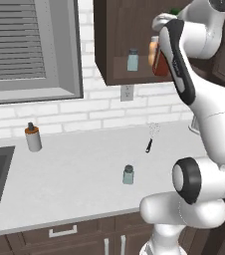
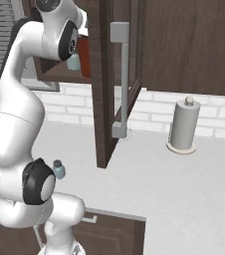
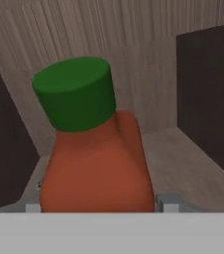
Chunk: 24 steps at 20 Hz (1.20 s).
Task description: Put the shaker and condiment bottle from the counter next to their counterparts in the cabinet.
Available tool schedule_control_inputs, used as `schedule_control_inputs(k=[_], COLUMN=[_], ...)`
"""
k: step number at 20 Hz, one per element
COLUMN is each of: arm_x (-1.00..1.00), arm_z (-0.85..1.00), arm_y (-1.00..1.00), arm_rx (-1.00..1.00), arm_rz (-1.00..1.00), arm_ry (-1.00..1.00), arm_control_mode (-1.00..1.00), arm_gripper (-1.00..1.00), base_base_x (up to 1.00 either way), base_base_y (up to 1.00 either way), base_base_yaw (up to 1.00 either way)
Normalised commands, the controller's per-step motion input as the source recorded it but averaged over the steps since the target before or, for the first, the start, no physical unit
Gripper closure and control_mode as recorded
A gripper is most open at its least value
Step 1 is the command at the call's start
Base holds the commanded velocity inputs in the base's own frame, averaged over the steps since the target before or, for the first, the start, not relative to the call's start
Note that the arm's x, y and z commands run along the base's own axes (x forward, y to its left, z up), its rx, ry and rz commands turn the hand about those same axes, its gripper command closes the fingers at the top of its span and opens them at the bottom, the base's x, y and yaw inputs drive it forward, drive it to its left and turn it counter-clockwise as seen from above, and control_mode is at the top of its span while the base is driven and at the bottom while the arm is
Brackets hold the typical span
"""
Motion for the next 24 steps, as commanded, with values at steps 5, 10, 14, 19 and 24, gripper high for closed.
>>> schedule_control_inputs(k=[5,10,14,19,24], arm_x=[0.07,0.27,0.49,0.64,0.62], arm_z=[-0.21,-0.21,-0.35,-0.53,-0.53], arm_y=[0.00,0.00,0.00,-0.07,-0.16], arm_rx=[-0.13,-0.13,-0.13,-0.10,-0.06], arm_rz=[0.13,0.07,0.05,0.00,0.00], arm_ry=[0.00,0.01,0.07,0.07,0.08], arm_control_mode=[-1.00,-1.00,-1.00,-1.00,-1.00], arm_gripper=[1.00,1.00,1.00,1.00,1.00], base_base_x=[0.00,0.00,0.00,0.00,0.00], base_base_y=[0.00,0.00,0.00,0.00,0.00], base_base_yaw=[0.00,0.00,0.00,0.00,0.00])
